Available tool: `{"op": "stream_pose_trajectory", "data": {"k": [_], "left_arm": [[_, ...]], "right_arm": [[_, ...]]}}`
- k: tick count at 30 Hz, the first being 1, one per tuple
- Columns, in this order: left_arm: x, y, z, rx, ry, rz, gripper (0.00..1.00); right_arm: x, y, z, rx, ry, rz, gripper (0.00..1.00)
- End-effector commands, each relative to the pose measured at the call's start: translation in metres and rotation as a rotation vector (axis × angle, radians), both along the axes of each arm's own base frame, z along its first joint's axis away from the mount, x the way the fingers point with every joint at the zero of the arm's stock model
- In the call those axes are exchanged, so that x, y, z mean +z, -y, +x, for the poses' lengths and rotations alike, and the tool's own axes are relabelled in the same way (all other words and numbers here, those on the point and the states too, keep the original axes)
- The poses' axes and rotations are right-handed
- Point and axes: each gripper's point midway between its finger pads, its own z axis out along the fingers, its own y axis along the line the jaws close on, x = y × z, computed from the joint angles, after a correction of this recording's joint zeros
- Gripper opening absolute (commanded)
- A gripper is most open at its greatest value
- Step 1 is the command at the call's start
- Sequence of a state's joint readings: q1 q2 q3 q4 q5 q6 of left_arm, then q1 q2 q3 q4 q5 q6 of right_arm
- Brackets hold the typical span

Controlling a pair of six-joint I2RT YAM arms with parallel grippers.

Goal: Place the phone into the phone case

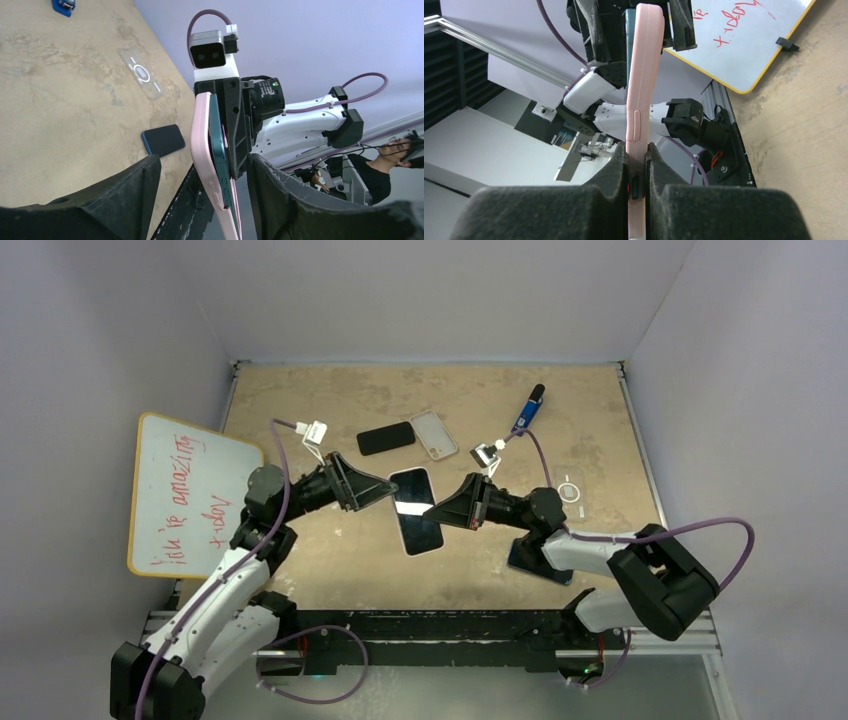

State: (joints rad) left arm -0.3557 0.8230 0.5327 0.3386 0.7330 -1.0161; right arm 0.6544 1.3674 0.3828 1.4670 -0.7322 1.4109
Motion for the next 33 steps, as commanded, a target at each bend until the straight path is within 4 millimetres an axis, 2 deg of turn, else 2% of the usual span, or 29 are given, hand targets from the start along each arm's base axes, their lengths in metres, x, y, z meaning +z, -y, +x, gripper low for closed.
{"op": "stream_pose_trajectory", "data": {"k": [1, 6, 9, 11, 15, 16, 19, 22, 26, 27, 28, 31, 33], "left_arm": [[0.019, 0.002, -0.009, -0.042, 0.079, -0.086, 0.65], [0.024, 0.004, -0.012, -0.078, 0.072, -0.162, 0.62], [0.024, 0.006, -0.012, -0.094, 0.065, -0.181, 0.54], [0.025, 0.006, -0.012, -0.098, 0.063, -0.191, 0.43], [0.019, 0.006, -0.006, -0.077, 0.044, -0.174, 0.04], [0.011, 0.007, -0.001, -0.062, 0.019, -0.141, 0.00], [-0.006, 0.005, 0.011, -0.006, -0.013, -0.025, 0.00], [-0.013, 0.001, 0.015, 0.034, -0.031, 0.038, 0.00], [-0.008, 0.002, 0.014, 0.011, -0.017, 0.083, 0.00], [-0.007, 0.002, 0.012, 0.000, -0.020, 0.080, 0.03], [-0.005, 0.003, 0.011, -0.007, -0.020, 0.075, 0.11], [-0.003, 0.005, 0.004, -0.042, -0.004, 0.046, 0.41], [-0.006, 0.006, -0.001, -0.063, -0.016, 0.017, 0.50]], "right_arm": [[0.059, 0.012, -0.016, 0.010, 0.191, 0.191, 0.00], [0.058, 0.014, -0.019, 0.015, 0.186, 0.196, 0.00], [0.058, 0.013, -0.019, 0.019, 0.184, 0.196, 0.00], [0.058, 0.013, -0.019, 0.021, 0.186, 0.195, 0.00], [0.053, 0.010, -0.017, 0.022, 0.174, 0.184, 0.00], [0.052, 0.010, -0.017, 0.025, 0.170, 0.179, 0.00], [0.045, 0.007, -0.013, 0.013, 0.178, 0.144, 0.00], [0.038, 0.002, -0.008, -0.012, 0.188, 0.092, 0.00], [0.037, 0.000, -0.004, -0.043, 0.223, 0.047, 0.00], [0.038, 0.000, -0.002, -0.054, 0.230, 0.041, 0.00], [0.040, 0.001, -0.001, -0.067, 0.236, 0.040, 0.00], [0.047, 0.001, 0.004, -0.097, 0.249, 0.038, 0.00], [0.052, 0.000, 0.006, -0.106, 0.257, 0.046, 0.00]]}}
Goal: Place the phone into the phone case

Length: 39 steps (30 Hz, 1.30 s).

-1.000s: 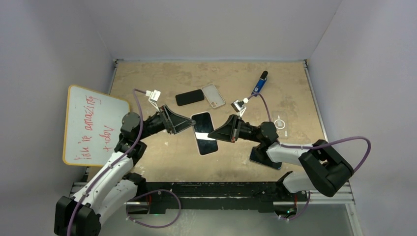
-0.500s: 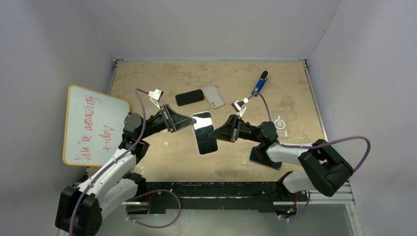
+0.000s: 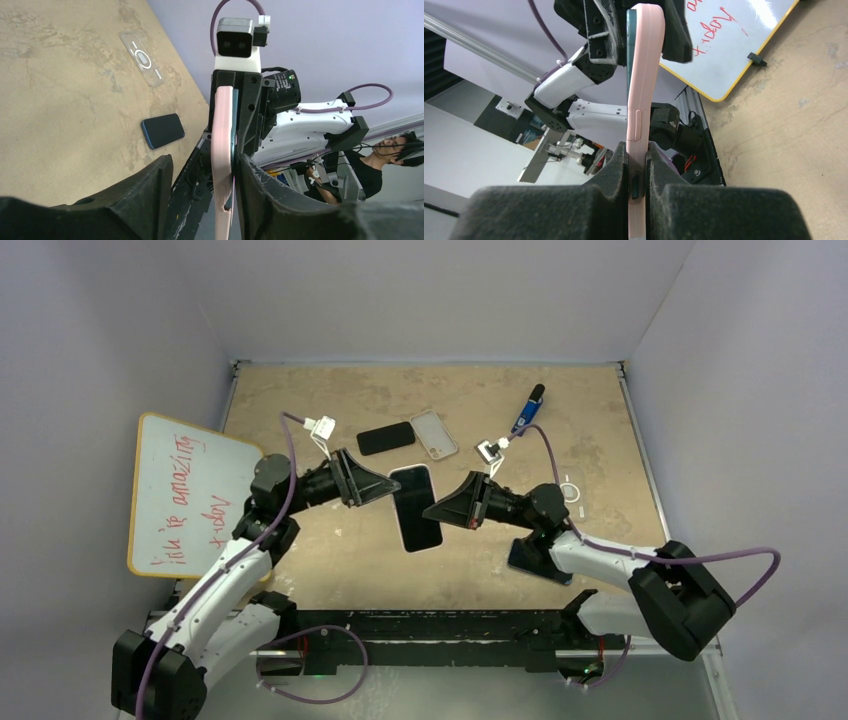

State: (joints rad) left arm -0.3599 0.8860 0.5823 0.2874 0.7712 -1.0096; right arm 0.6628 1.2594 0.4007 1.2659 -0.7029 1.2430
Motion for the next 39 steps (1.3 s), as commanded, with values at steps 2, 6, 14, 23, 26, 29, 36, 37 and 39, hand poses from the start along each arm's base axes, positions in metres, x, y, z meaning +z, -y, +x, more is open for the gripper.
{"op": "stream_pose_trajectory", "data": {"k": [2, 6, 14, 23, 26, 29, 36, 37, 39], "left_arm": [[-0.004, 0.001, -0.008, -0.044, 0.028, -0.047, 0.53], [-0.007, 0.005, -0.011, -0.074, -0.004, -0.109, 0.53], [-0.015, 0.008, -0.014, -0.092, -0.032, -0.110, 0.21], [-0.005, 0.003, -0.019, -0.073, 0.151, -0.103, 0.00], [-0.003, 0.003, -0.023, -0.088, 0.199, -0.098, 0.00], [0.000, 0.004, -0.029, -0.120, 0.248, -0.110, 0.00], [-0.005, 0.007, -0.039, -0.203, 0.277, -0.103, 0.00], [-0.007, 0.008, -0.039, -0.209, 0.272, -0.100, 0.00], [-0.010, 0.008, -0.039, -0.216, 0.260, -0.096, 0.00]], "right_arm": [[0.055, -0.001, 0.005, -0.041, 0.166, 0.112, 0.00], [0.057, -0.004, 0.008, -0.044, 0.163, 0.123, 0.00], [0.046, -0.007, 0.020, -0.093, 0.140, 0.102, 0.00], [0.043, -0.008, 0.015, -0.072, 0.171, 0.053, 0.25], [0.042, -0.009, 0.013, -0.061, 0.177, 0.021, 0.38], [0.041, -0.008, 0.011, -0.046, 0.167, 0.005, 0.52], [0.055, -0.014, 0.007, 0.027, 0.204, -0.008, 0.62], [0.057, -0.014, 0.007, 0.034, 0.206, -0.009, 0.61], [0.060, -0.015, 0.008, 0.035, 0.215, -0.018, 0.60]]}}
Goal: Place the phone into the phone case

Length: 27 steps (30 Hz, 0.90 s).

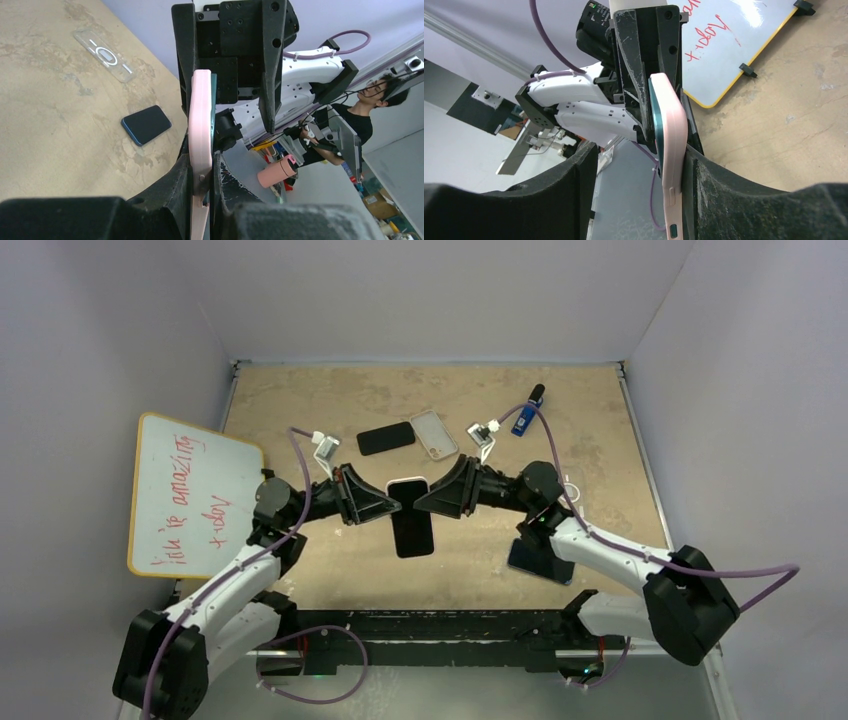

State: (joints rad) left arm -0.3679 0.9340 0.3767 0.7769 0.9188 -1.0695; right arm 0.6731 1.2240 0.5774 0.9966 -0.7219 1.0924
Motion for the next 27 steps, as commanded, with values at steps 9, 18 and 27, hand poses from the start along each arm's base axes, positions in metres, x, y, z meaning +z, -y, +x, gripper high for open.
{"op": "stream_pose_trajectory", "data": {"k": [9, 18, 27], "left_arm": [[0.000, 0.004, -0.008, -0.067, 0.065, 0.011, 0.00], [-0.023, 0.001, 0.014, 0.034, -0.019, 0.151, 0.00], [-0.038, -0.009, 0.033, 0.159, -0.054, 0.270, 0.00]], "right_arm": [[0.030, -0.004, 0.008, -0.007, 0.145, -0.042, 0.53], [0.027, -0.001, 0.029, -0.132, 0.196, -0.092, 0.09], [0.014, 0.008, 0.043, -0.230, 0.262, -0.208, 0.00]]}}
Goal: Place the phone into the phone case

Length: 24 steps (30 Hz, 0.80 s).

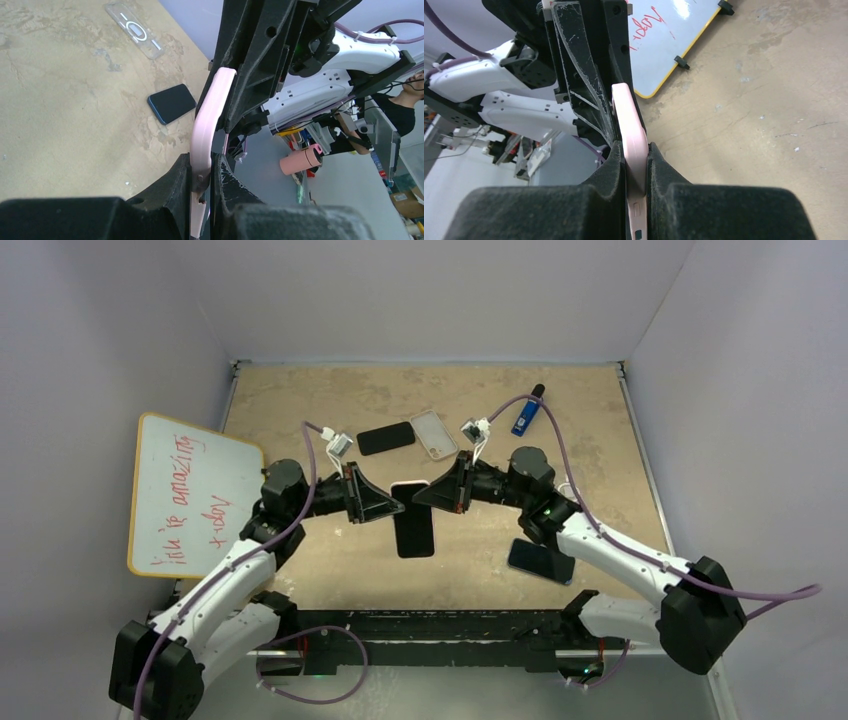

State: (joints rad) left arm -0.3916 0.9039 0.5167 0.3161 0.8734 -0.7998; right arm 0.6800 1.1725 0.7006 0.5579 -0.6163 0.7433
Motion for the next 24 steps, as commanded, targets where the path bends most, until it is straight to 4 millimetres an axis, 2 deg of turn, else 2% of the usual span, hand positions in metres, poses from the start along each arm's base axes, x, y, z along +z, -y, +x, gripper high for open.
{"op": "stream_pose_trajectory", "data": {"k": [1, 2, 4, 7, 10, 14, 24], "left_arm": [[-0.020, -0.008, 0.022, 0.114, -0.038, 0.076, 0.00], [-0.018, -0.007, 0.021, 0.101, -0.042, 0.059, 0.00], [-0.008, -0.005, 0.018, 0.087, -0.033, 0.015, 0.00], [0.008, -0.005, 0.013, 0.086, -0.019, -0.054, 0.00], [0.021, -0.006, 0.008, 0.096, -0.019, -0.149, 0.00], [0.031, -0.007, 0.000, 0.079, -0.016, -0.235, 0.00], [0.035, -0.007, -0.001, 0.071, -0.008, -0.270, 0.00]], "right_arm": [[0.036, 0.008, 0.017, -0.092, 0.141, 0.004, 0.04], [0.035, 0.009, 0.017, -0.093, 0.138, -0.001, 0.15], [0.034, 0.010, 0.012, -0.082, 0.113, 0.006, 0.29], [0.029, 0.010, -0.001, -0.030, 0.090, 0.036, 0.41], [0.012, 0.012, -0.010, -0.004, 0.065, 0.025, 0.50], [-0.009, 0.016, -0.016, -0.004, 0.011, 0.027, 0.53], [-0.018, 0.009, -0.024, 0.060, -0.068, 0.080, 0.50]]}}
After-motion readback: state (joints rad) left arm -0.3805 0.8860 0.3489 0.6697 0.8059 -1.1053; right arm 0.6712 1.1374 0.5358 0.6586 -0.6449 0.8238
